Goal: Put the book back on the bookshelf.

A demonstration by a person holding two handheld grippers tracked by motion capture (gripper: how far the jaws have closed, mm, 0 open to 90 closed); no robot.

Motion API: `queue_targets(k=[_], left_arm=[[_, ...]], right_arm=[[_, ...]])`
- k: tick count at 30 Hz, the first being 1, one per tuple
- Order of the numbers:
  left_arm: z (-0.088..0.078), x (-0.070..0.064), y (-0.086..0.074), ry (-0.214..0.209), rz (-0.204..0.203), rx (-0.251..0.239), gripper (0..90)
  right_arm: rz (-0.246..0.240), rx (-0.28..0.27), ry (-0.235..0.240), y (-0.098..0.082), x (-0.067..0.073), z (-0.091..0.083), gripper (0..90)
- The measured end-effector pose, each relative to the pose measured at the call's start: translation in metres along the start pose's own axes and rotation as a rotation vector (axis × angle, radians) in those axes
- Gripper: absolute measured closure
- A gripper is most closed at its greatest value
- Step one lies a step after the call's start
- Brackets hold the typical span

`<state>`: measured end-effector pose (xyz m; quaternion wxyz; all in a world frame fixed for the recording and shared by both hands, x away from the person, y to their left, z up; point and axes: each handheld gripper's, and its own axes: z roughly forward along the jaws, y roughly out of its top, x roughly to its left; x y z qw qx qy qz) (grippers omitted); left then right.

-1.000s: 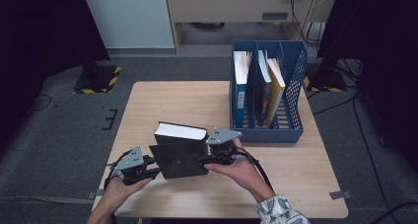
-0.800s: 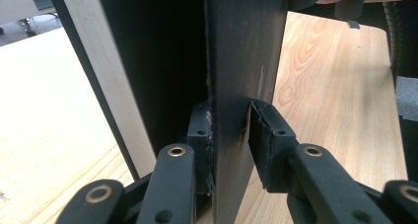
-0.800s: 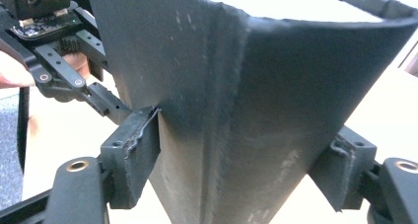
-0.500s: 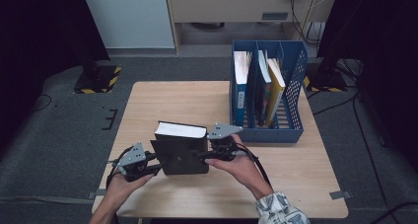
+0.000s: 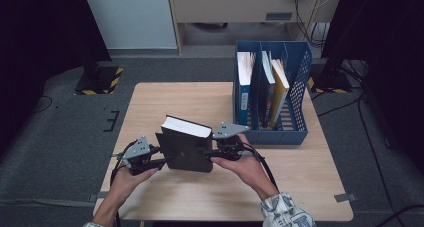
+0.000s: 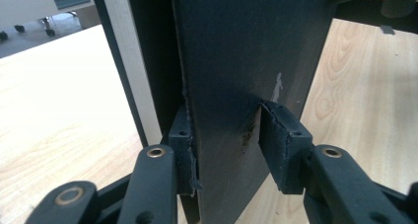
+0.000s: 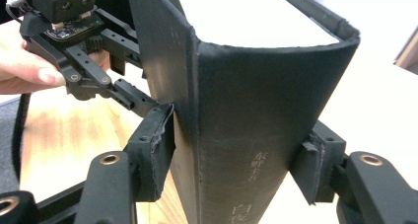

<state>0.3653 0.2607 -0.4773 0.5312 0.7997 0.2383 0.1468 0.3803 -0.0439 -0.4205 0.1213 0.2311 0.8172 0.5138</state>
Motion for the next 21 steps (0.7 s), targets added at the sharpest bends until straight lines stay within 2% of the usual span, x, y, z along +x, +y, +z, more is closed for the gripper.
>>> queue_targets(k=[6, 10, 15, 21], left_arm=[[-0.002, -0.001, -0.001, 0.019, -0.001, -0.002, 56.7], [-0.003, -0.002, -0.003, 0.051, -0.023, -0.006, 52.6], [-0.007, -0.003, -0.006, 0.076, -0.048, -0.016, 51.9], [-0.009, -0.003, -0.005, 0.107, -0.056, -0.008, 50.3]], right_arm=[[-0.013, 0.009, -0.002, 0.000, 0.003, -0.002, 41.9], [-0.016, 0.010, -0.010, 0.001, 0.006, -0.001, 41.5], [-0.027, 0.006, -0.016, 0.001, 0.009, 0.000, 40.9], [-0.032, 0.001, -0.012, 0.003, 0.015, 0.002, 42.8]])
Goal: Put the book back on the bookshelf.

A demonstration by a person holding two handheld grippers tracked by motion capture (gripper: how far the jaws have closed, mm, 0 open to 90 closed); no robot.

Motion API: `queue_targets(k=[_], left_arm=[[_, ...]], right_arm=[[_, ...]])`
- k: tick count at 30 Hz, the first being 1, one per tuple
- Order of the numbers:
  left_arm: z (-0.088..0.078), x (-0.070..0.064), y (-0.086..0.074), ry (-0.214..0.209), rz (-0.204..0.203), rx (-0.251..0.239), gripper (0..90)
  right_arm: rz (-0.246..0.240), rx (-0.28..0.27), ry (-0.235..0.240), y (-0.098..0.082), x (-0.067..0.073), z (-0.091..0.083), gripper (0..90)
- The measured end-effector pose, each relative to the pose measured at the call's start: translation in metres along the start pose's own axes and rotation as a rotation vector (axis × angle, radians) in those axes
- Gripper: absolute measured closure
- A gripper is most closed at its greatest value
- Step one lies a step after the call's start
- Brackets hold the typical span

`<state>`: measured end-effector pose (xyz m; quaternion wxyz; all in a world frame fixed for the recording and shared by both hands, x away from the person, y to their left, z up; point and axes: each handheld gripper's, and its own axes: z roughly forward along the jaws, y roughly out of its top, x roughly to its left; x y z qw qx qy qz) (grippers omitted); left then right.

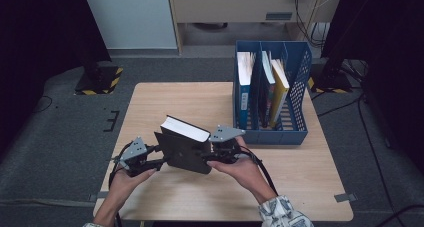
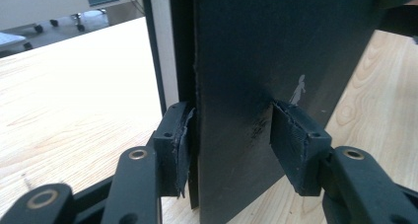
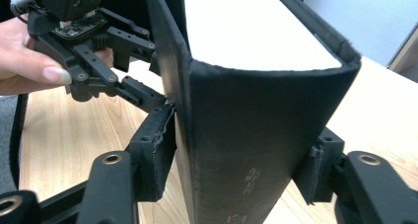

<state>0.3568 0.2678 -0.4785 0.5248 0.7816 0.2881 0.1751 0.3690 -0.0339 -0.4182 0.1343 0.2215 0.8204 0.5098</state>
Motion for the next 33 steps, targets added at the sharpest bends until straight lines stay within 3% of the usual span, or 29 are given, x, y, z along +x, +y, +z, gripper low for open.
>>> queue_targets(k=[10, 29, 33], left_arm=[[0.000, 0.001, 0.000, 0.029, -0.017, 0.003, 49.0], [0.001, -0.001, 0.000, 0.035, -0.029, 0.013, 47.9], [0.001, -0.002, 0.000, 0.055, -0.026, 0.028, 44.3]], right_arm=[[-0.026, 0.012, -0.007, 0.004, 0.009, 0.002, 45.5], [0.023, -0.036, -0.053, 0.012, 0.017, 0.016, 40.3], [0.041, -0.040, -0.057, 0.015, 0.018, 0.020, 37.7]])
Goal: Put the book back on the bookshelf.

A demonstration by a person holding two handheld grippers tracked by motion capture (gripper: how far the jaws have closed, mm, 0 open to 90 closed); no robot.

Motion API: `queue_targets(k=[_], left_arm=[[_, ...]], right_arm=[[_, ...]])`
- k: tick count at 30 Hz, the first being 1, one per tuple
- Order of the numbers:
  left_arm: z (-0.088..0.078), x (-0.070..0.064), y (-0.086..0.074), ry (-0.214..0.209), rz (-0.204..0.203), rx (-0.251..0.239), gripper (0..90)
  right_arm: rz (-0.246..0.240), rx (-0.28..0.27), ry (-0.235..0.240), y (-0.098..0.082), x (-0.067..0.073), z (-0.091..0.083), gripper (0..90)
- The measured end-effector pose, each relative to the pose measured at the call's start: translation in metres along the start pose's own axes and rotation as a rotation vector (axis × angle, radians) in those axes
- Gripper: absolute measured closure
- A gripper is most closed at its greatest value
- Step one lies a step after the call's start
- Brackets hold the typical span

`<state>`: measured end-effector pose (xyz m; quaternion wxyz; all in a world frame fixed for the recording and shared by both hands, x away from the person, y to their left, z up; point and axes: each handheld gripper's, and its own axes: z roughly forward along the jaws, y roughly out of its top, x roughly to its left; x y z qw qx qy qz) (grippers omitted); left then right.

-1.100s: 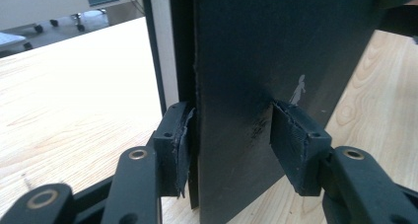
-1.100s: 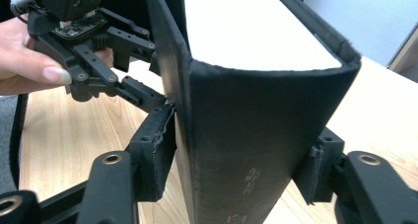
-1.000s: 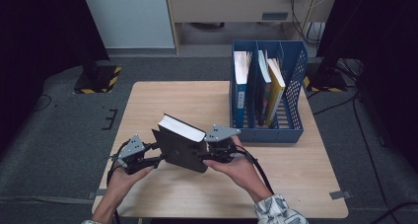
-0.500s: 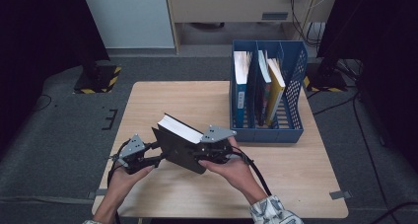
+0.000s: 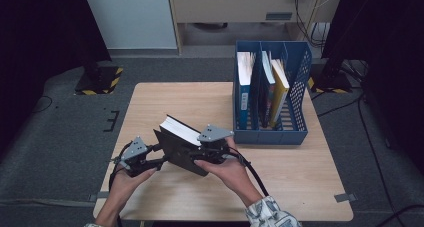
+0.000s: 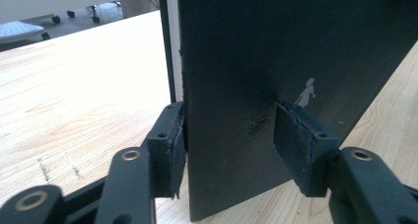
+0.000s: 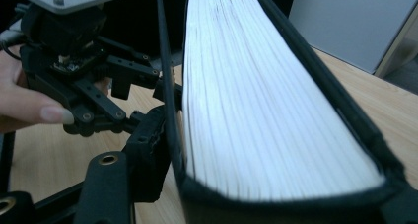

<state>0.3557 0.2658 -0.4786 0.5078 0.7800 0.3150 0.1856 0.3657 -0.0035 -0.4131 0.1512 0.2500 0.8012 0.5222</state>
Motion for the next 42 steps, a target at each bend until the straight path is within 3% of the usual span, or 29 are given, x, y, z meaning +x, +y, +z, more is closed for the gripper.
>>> queue_targets(k=[5, 10, 19, 42], left_arm=[[-0.004, 0.000, -0.004, 0.013, -0.034, -0.003, 40.8], [-0.007, 0.002, -0.008, 0.027, -0.040, 0.006, 37.8], [-0.011, 0.004, -0.014, 0.058, -0.051, 0.035, 29.8], [-0.011, 0.006, -0.019, 0.103, -0.069, 0.085, 18.8]], right_arm=[[0.011, -0.004, -0.002, 0.002, 0.001, 0.005, 33.9], [0.018, -0.015, 0.008, 0.002, 0.000, 0.006, 33.2], [0.028, -0.018, 0.034, 0.001, -0.001, 0.010, 40.5], [0.021, -0.035, -0.019, -0.001, 0.006, 0.010, 47.3]])
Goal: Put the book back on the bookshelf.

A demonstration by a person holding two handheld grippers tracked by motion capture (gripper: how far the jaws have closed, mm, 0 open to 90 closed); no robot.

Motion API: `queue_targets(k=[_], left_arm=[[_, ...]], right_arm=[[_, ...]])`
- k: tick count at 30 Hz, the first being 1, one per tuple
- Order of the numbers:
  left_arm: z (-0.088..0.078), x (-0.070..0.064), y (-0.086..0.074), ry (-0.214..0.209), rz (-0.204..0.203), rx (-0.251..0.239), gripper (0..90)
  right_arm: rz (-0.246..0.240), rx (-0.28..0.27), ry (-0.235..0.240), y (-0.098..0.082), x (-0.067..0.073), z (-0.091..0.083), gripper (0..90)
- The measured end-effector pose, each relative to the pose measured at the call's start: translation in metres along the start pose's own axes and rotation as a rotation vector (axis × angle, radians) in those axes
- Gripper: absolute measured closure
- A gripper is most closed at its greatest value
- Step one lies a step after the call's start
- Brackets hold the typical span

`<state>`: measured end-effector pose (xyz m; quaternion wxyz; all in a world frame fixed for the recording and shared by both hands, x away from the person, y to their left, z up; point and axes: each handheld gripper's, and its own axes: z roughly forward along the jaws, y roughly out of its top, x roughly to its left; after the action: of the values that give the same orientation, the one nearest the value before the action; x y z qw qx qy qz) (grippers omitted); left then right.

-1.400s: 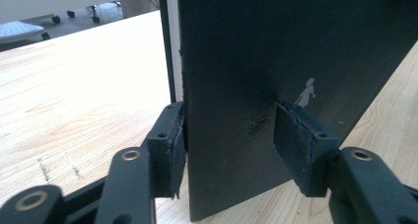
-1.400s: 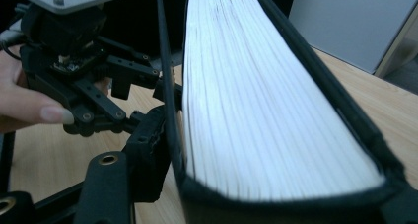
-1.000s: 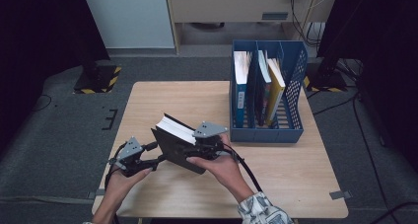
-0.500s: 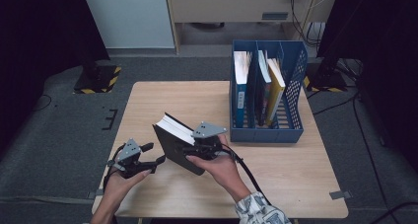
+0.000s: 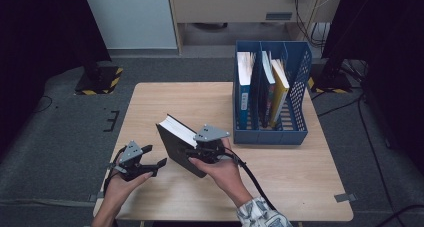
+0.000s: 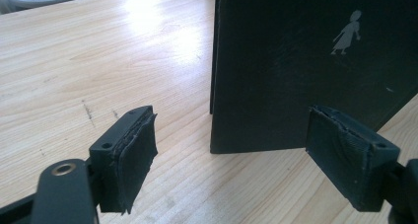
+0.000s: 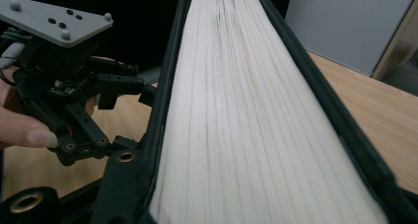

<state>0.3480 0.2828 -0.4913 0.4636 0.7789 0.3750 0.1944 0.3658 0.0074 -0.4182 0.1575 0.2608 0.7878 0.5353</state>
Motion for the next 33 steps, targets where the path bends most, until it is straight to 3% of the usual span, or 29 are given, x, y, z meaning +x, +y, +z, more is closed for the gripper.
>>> queue_targets(k=[3, 11, 19, 24, 30, 33], left_arm=[[0.002, 0.002, -0.003, 0.000, -0.019, 0.028, 17.1], [0.002, 0.003, -0.004, 0.003, -0.026, 0.032, 16.1], [0.001, 0.005, -0.004, 0.007, -0.034, 0.036, 16.3], [0.001, 0.008, -0.005, 0.013, -0.042, 0.039, 16.5], [0.000, 0.012, -0.007, 0.038, -0.061, 0.051, 16.9], [0.002, 0.015, -0.011, 0.065, -0.069, 0.089, 16.8]], right_arm=[[0.004, -0.006, -0.012, -0.001, 0.002, 0.000, 47.8], [0.019, -0.006, -0.024, 0.000, 0.001, 0.000, 50.5], [0.069, 0.007, -0.028, 0.009, -0.009, 0.003, 52.2], [0.064, 0.031, -0.045, 0.018, -0.015, 0.006, 52.7], [0.068, 0.033, -0.079, 0.023, -0.022, 0.006, 53.0], [0.074, 0.032, -0.087, 0.025, -0.026, 0.005, 53.2]])
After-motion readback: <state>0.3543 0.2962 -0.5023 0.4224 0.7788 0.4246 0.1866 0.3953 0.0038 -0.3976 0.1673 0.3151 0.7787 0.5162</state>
